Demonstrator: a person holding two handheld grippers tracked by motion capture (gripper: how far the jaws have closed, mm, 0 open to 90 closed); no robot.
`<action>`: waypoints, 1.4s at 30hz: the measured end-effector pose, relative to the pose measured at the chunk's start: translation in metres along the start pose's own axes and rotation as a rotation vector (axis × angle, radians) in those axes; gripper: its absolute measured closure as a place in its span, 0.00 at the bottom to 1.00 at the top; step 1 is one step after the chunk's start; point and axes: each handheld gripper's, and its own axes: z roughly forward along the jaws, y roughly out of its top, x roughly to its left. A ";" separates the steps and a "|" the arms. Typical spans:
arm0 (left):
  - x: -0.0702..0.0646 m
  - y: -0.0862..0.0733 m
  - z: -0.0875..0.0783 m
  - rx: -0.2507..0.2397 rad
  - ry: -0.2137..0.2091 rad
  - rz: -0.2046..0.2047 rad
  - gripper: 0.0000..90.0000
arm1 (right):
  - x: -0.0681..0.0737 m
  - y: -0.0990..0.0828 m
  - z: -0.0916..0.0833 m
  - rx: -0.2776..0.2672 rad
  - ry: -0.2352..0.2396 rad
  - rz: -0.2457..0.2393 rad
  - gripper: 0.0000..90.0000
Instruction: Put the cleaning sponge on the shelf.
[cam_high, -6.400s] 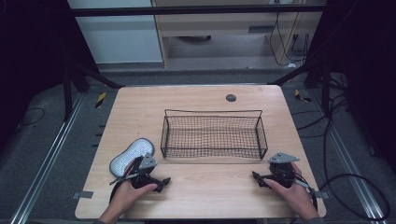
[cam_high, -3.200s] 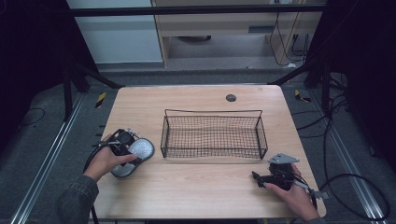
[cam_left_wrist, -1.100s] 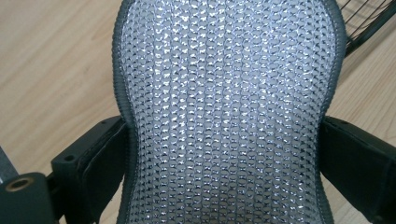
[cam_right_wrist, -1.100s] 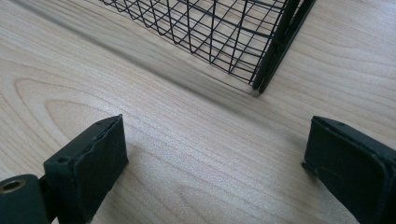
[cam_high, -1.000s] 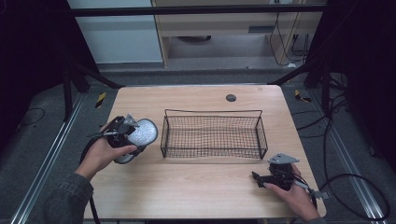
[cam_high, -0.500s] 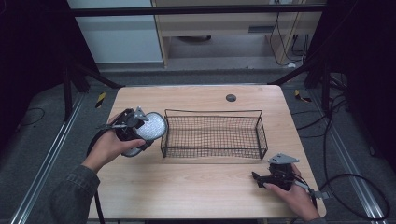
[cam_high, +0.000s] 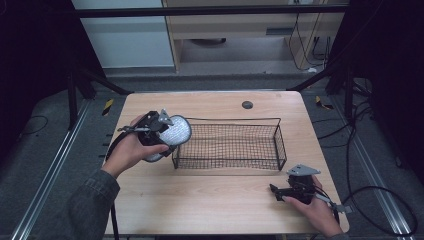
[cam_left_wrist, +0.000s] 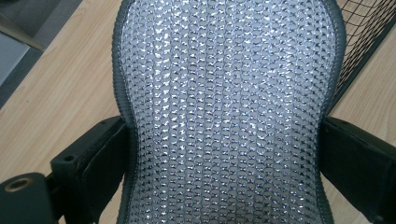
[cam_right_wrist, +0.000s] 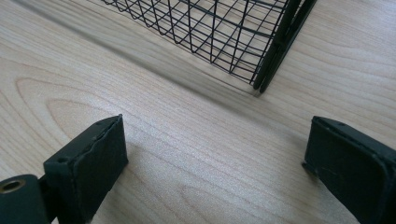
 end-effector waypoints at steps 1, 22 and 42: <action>-0.001 0.002 0.000 -0.002 0.002 0.003 0.06 | 0.000 0.000 0.000 0.000 0.000 0.001 0.07; -0.014 0.064 0.013 -0.014 -0.023 0.123 0.05 | 0.000 0.000 0.000 0.002 0.007 0.001 0.06; -0.024 0.098 0.030 -0.024 -0.055 0.171 0.05 | 0.000 0.000 0.000 0.003 0.008 -0.003 0.06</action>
